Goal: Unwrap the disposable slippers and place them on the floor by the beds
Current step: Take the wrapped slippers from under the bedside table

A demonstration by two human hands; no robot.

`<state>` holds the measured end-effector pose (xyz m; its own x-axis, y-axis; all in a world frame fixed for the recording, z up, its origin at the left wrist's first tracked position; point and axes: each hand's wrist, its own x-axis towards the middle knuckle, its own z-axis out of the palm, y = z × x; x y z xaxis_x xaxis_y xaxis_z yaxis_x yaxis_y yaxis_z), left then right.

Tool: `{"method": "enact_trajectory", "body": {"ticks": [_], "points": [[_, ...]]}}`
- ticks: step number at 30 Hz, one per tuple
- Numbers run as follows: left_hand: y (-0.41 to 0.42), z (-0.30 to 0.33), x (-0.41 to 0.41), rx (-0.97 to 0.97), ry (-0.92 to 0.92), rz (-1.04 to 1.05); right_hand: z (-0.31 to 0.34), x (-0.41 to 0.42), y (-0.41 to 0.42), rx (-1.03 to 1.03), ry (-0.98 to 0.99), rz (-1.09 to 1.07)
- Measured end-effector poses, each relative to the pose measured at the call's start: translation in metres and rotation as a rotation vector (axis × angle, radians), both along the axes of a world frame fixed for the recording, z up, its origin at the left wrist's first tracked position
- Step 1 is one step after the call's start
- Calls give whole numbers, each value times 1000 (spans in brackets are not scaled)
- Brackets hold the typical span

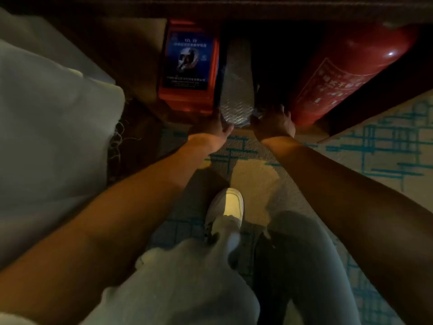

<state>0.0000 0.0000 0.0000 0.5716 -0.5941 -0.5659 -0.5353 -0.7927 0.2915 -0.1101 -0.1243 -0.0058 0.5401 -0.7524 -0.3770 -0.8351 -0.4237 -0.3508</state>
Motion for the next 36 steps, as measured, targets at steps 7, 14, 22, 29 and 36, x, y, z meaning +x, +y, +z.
{"method": "enact_trajectory", "body": {"ticks": [7,14,22,29,36], "points": [[-8,-18,12,-36,17,11,-28,13,-6,74,-99,-125],[0,-32,20,-89,49,34,-24,28,-2,212,-298,-287],[-4,-35,3,-309,266,365,-39,6,21,497,-418,-511],[-10,-15,-11,-404,708,859,-8,-43,46,741,-591,-707],[23,28,-40,-556,892,786,45,-98,61,825,-748,-570]]}}
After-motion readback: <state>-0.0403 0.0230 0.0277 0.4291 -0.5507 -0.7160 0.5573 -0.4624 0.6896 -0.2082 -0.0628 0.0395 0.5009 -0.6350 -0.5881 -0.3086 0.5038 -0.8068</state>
